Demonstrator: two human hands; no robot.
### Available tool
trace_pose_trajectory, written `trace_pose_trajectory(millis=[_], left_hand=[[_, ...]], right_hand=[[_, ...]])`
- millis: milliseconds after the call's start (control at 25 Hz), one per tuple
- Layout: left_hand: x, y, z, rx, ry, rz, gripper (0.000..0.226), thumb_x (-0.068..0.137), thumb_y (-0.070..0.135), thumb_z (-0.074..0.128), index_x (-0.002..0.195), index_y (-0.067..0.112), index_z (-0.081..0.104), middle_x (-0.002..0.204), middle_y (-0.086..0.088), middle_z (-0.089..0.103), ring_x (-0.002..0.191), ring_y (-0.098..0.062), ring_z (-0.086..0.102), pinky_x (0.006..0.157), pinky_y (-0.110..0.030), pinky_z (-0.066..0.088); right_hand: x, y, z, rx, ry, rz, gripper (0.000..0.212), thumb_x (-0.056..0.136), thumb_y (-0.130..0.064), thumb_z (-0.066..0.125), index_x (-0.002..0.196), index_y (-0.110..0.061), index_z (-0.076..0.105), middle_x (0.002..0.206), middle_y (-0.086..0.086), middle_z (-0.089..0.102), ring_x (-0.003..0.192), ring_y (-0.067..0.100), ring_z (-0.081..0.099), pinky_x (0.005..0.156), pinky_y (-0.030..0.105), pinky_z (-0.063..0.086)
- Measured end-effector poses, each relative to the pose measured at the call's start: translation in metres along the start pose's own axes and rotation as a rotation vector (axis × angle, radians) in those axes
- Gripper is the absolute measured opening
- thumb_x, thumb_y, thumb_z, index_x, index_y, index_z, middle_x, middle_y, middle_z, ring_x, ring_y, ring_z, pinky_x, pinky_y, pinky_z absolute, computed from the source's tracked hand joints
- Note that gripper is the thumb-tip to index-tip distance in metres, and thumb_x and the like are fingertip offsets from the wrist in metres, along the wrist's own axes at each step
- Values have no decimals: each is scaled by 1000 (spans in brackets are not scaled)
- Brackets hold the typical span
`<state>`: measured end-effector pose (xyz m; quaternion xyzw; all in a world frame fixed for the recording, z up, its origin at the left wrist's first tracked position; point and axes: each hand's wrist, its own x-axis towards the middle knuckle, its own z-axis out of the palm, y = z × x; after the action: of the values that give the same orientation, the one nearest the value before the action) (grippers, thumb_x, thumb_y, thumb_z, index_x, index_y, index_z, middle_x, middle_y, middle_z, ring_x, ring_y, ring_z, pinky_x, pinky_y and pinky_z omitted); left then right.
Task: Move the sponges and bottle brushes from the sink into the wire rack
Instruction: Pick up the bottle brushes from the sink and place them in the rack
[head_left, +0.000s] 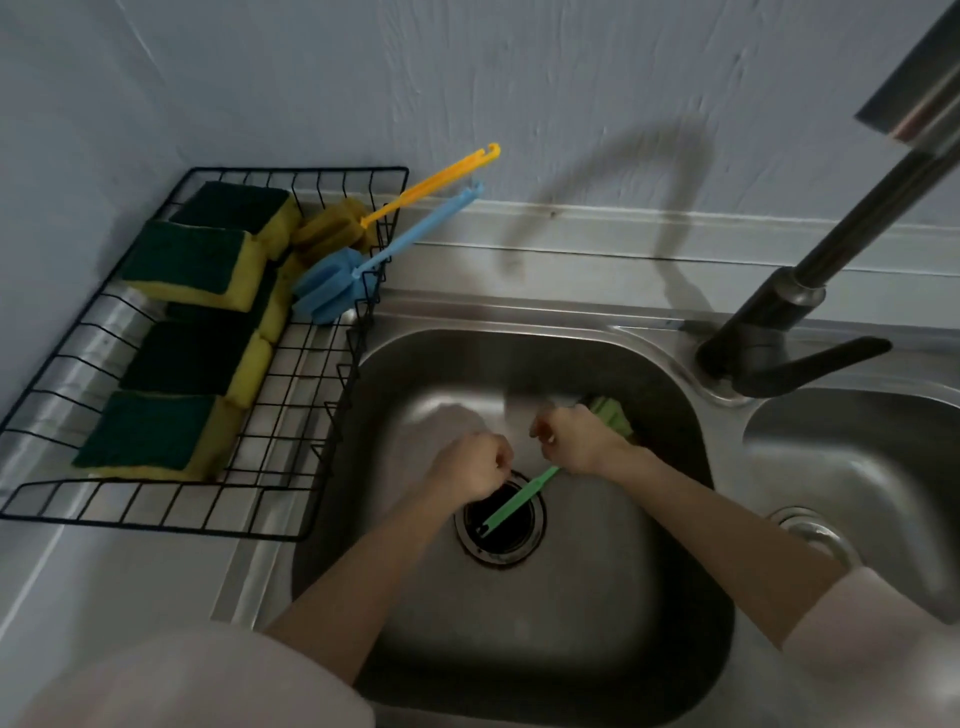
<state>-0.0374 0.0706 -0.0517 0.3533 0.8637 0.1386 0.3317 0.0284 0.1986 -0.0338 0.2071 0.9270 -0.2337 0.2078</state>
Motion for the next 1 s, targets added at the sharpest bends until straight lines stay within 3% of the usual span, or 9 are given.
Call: trace_pose_trajectory(millis=[160,400,720,840,1000], left_hand=[[9,-13,35,72,-182,-45,24,85,14,46,103,8,60,112,-18,63,100,-31,58,78,-35,47],[16,-16,58,48,-266,-20,28,85,10,44,110,2,55,118,-20,59,108,-33,54,85,-36,43],[13,-12,59,-4,-210,5,22,82,7,46,100,1,59,110,-21,62,101,-34,56,82,-39,44],[8,-8,47,-22,-117,7,21,82,7,47,97,5,61,105,-18,65,96,-32,58,76,-35,45],[-5,-7,18,-57,23,58,23,82,14,52,100,15,64,105,-11,68,98,-27,59,84,-36,50]], right_hand=[[9,8,33,-215,-112,9,35,87,-2,47,121,-4,50,127,19,50,116,34,51,91,40,47],[8,11,57,-321,-108,-2,30,89,0,39,116,-3,50,124,19,46,115,34,49,84,40,47],[1,16,54,-320,-3,-20,27,87,4,41,111,-3,53,121,17,47,109,33,53,78,38,47],[-6,16,41,-290,39,-19,27,87,1,43,112,-5,53,119,17,47,105,35,56,75,39,47],[-18,10,25,-235,127,-9,22,89,-6,42,108,-10,53,116,15,52,103,37,57,76,41,48]])
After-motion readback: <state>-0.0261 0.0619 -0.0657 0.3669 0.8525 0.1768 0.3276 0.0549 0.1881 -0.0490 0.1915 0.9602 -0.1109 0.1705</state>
